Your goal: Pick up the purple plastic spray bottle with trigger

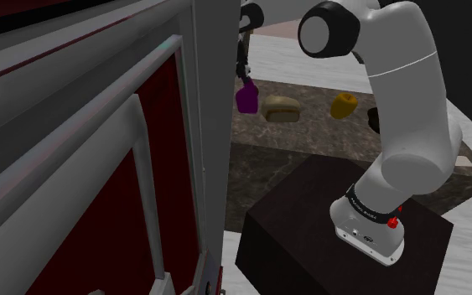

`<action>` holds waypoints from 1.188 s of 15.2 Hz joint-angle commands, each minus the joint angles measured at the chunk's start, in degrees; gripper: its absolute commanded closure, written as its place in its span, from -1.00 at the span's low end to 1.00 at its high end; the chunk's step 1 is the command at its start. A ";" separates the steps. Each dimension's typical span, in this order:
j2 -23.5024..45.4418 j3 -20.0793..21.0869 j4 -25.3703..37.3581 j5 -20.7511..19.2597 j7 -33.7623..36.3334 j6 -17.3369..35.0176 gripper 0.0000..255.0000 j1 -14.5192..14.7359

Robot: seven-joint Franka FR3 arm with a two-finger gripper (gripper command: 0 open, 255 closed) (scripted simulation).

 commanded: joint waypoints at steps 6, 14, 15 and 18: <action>6.43 0.55 1.33 0.22 0.47 0.50 1.00 -0.39; 6.63 0.59 4.55 0.47 0.07 -2.73 1.00 -0.07; 4.92 0.60 -1.51 -0.03 0.96 1.83 1.00 -0.27; 3.88 0.74 -0.97 -0.21 0.56 0.30 1.00 -0.33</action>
